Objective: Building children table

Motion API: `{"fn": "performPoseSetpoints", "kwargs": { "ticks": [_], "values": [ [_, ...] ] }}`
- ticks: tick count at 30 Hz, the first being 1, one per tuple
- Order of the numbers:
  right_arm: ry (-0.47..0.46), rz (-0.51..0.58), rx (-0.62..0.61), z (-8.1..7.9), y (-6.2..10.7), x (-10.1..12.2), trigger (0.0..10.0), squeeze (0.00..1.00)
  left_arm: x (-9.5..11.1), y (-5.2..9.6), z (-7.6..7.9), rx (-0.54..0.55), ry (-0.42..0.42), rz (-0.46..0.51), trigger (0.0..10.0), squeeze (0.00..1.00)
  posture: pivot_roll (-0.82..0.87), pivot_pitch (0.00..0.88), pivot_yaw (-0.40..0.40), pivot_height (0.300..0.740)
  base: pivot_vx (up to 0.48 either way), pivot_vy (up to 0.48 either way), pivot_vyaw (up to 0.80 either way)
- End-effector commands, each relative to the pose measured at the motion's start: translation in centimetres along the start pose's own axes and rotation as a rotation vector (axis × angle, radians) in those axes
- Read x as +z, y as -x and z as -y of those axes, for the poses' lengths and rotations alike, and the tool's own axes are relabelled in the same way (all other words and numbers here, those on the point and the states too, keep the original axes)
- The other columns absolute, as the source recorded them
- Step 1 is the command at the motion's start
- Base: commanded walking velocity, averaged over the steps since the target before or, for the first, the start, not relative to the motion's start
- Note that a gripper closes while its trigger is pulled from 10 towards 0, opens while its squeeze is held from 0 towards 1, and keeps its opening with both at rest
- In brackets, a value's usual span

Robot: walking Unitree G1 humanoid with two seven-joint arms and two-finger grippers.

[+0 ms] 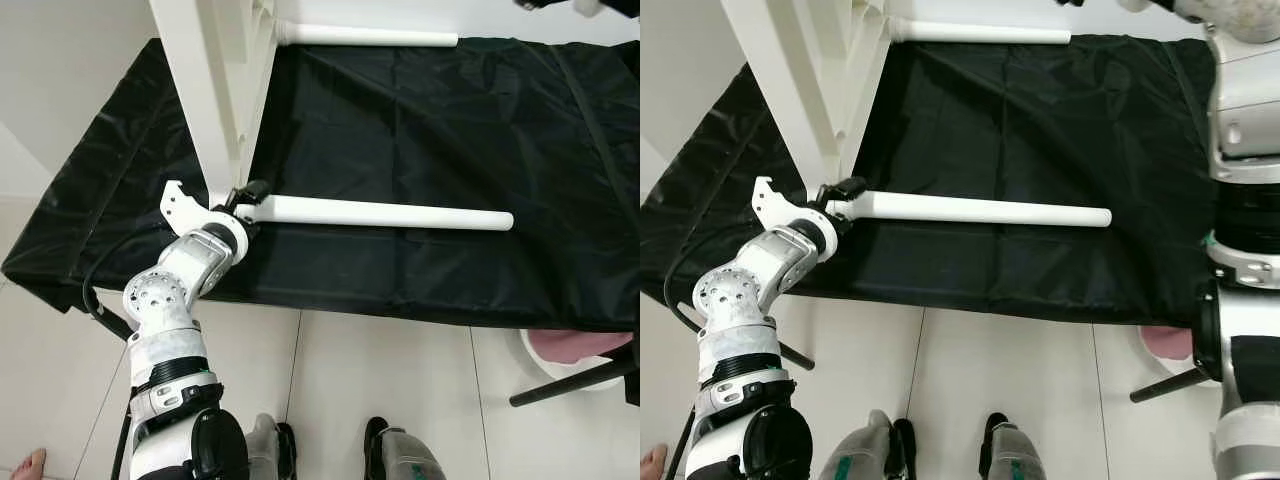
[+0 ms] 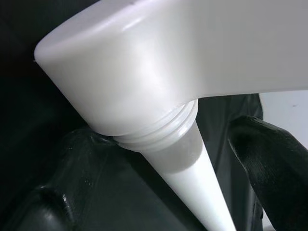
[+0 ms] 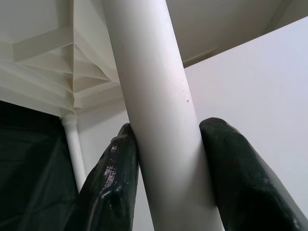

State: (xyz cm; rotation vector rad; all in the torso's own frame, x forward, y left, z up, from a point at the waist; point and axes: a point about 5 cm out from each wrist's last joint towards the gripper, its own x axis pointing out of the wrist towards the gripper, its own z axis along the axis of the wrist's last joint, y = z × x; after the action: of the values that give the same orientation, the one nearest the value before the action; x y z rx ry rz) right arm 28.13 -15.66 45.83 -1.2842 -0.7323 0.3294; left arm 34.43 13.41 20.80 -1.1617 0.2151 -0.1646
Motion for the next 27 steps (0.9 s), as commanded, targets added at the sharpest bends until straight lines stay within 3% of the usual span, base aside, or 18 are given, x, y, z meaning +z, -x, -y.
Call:
{"fn": "performPoseSetpoints", "kwargs": {
  "ticks": [1, 5, 9, 16, 22, 23, 24, 25, 26, 27],
  "values": [
    [-0.169, -0.089, -0.378, 5.1, 3.8, -2.4, 0.0, 0.0, -0.5, 0.0, 3.5, -0.143, 0.118, 0.1, 10.0, 0.0, -0.15, 0.171, 0.16, 0.74, 0.0, 0.0, 0.0],
    [-0.183, -0.141, -0.463, 6.0, 5.2, -3.3, 0.0, 0.0, -2.4, -0.8, 4.3, -0.178, 0.193, 0.049, 10.0, 0.0, -0.16, 0.173, 0.161, 0.74, 0.0, 0.0, 0.0],
    [-0.186, -0.148, -0.481, 6.1, 5.4, -3.4, 0.0, 0.0, -3.1, -1.1, 4.6, -0.192, 0.213, 0.023, 10.0, 0.0, -0.16, 0.175, 0.163, 0.74, 0.0, 0.0, 0.0],
    [-0.199, -0.126, -0.511, 6.7, 5.3, -3.0, 0.0, 0.0, -5.8, -2.3, 6.0, -0.236, 0.187, -0.09, 10.0, 0.0, -0.17, 0.176, 0.166, 0.74, 0.0, 0.0, 0.0],
    [-0.189, -0.121, -0.519, 7.2, 5.1, -2.8, 0.0, 0.0, -7.5, -3.2, 6.0, -0.218, 0.128, -0.167, 10.0, 0.0, -0.18, 0.179, 0.166, 0.74, 0.0, 0.0, 0.0],
    [-0.193, -0.113, -0.52, 7.3, 5.0, -2.7, 0.0, 0.0, -8.0, -3.4, 6.1, -0.211, 0.108, -0.187, 6.0, 0.0, -0.18, 0.18, 0.166, 0.74, 0.0, 0.0, 0.0],
    [-0.196, -0.109, -0.523, 7.4, 5.0, -2.7, 0.0, 0.0, -8.3, -3.6, 6.1, -0.208, 0.101, -0.194, 7.8, 0.0, -0.18, 0.183, 0.166, 0.74, 0.0, 0.0, 0.0],
    [-0.196, -0.109, -0.523, 7.4, 5.0, -2.7, 0.0, 0.0, -8.3, -3.6, 6.1, -0.208, 0.101, -0.194, 7.8, 0.0, -0.18, 0.183, 0.166, 0.74, 0.0, 0.0, 0.0],
    [-0.194, -0.11, -0.526, 7.4, 5.0, -2.7, 0.0, 0.0, -8.5, -3.8, 6.1, -0.203, 0.097, -0.189, 5.3, 0.0, -0.18, 0.18, 0.167, 0.74, 0.0, 0.0, 0.0],
    [-0.191, -0.113, -0.527, 7.5, 5.0, -2.7, 0.0, 0.0, -8.6, -4.1, 6.1, -0.2, 0.097, -0.187, 3.4, 0.0, -0.18, 0.18, 0.167, 0.74, 0.0, 0.0, 0.0]
  ]
}}
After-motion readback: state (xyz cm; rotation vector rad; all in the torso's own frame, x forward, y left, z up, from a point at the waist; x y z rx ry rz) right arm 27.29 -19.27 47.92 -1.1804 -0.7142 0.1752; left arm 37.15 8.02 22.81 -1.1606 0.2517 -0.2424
